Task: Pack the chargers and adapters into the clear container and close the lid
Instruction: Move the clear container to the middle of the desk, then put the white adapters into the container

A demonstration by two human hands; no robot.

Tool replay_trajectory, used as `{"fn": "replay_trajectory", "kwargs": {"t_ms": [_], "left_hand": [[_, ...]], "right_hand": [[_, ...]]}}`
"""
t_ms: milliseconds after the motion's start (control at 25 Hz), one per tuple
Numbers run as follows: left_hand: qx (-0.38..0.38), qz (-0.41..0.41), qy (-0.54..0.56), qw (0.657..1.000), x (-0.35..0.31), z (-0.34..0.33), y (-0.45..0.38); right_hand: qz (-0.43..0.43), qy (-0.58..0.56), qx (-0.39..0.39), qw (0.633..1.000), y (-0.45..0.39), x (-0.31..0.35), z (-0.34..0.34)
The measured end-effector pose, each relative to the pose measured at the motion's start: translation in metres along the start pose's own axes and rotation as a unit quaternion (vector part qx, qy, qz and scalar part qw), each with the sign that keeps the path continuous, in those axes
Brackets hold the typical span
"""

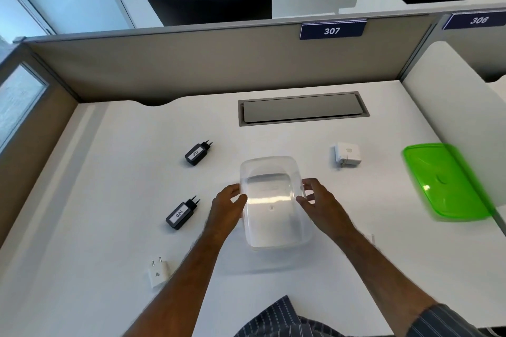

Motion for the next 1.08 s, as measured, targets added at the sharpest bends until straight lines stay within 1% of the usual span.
{"fn": "replay_trajectory", "kwargs": {"t_ms": [80,120,200,240,320,440,520,680,920,1080], "left_hand": [[-0.023,-0.002,-0.001,1.0,0.007,0.009,0.001],[-0.038,-0.015,-0.027,0.999,0.011,0.015,0.001],[-0.055,-0.061,-0.117,0.99,0.017,0.024,0.003],[-0.057,-0.088,-0.17,0.98,0.019,0.027,0.005],[-0.047,-0.124,-0.252,0.959,0.027,0.026,0.007],[-0.005,-0.118,-0.342,0.932,0.055,0.018,0.013],[0.012,-0.132,-0.39,0.911,0.072,0.012,0.021],[0.008,-0.148,-0.433,0.889,0.081,0.007,0.023],[-0.008,-0.147,-0.448,0.882,0.089,0.007,0.023],[-0.008,-0.147,-0.453,0.879,0.089,0.006,0.022]], "right_hand": [[-0.004,-0.023,0.001,1.0,-0.001,-0.003,0.003],[-0.008,-0.031,-0.005,0.999,-0.002,-0.007,0.007],[-0.012,-0.038,-0.023,0.999,-0.008,-0.015,0.016],[-0.011,-0.039,-0.031,0.999,-0.012,-0.02,0.021],[-0.008,-0.028,-0.045,0.999,-0.02,-0.028,0.029],[-0.001,0.0,-0.062,0.998,-0.04,-0.04,0.04],[-0.006,0.025,-0.063,0.998,-0.054,-0.049,0.046],[-0.022,0.093,-0.083,0.992,-0.086,-0.064,0.063],[0.01,0.183,-0.117,0.976,-0.124,-0.061,0.088],[-0.009,0.267,-0.086,0.96,-0.148,-0.063,0.093]]}}
Point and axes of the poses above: each hand's wrist, its own y-axis away from the middle knuckle, its own z-axis out of the back of the hand, x = y × z, the point moved 9 cm from there along -y, towards the middle knuckle, and after that the axes turned 10 degrees about -z, right-handed, at the moved point
